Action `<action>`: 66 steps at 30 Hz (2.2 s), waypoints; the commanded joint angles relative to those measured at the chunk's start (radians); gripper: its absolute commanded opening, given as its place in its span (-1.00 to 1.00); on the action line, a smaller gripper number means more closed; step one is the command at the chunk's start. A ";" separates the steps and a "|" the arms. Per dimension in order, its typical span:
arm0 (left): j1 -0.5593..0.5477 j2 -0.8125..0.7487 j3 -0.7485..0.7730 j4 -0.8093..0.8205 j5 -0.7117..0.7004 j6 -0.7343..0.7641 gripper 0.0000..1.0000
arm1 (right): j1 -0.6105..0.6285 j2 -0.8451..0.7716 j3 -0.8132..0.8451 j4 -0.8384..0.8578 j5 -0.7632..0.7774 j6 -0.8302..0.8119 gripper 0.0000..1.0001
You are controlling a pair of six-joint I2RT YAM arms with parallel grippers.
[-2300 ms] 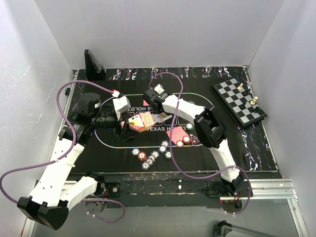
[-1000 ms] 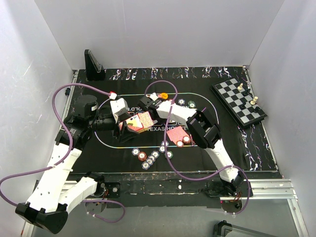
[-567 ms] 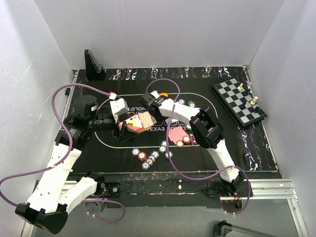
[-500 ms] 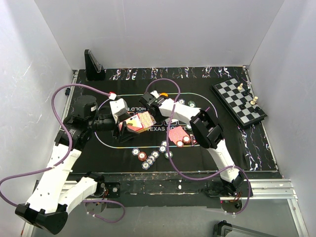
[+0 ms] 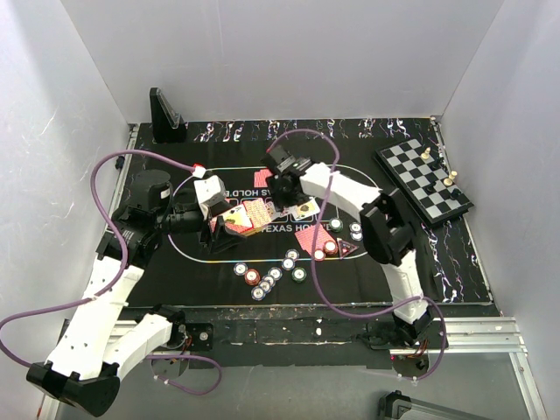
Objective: Distribute texas hold em gaming equipment
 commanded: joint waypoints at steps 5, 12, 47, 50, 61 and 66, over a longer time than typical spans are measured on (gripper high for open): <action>0.005 -0.011 -0.020 0.043 0.015 -0.020 -1.00 | -0.078 -0.333 0.098 -0.044 -0.215 0.059 0.39; 0.003 -0.005 -0.041 0.066 0.006 -0.016 -1.00 | -0.155 -0.597 -0.131 0.117 -0.684 0.168 0.69; 0.005 0.093 0.018 0.179 0.010 -0.054 -1.00 | -0.095 -0.608 -0.421 0.559 -1.049 0.546 0.83; 0.005 0.095 0.018 0.187 0.021 -0.063 -1.00 | -0.108 -0.612 -0.467 0.629 -1.085 0.596 0.73; 0.005 0.081 0.006 0.187 0.027 -0.071 -1.00 | -0.167 -0.657 -0.521 0.681 -1.106 0.644 0.44; 0.005 0.082 0.011 0.187 0.024 -0.077 -1.00 | -0.170 -0.661 -0.524 0.685 -1.112 0.646 0.38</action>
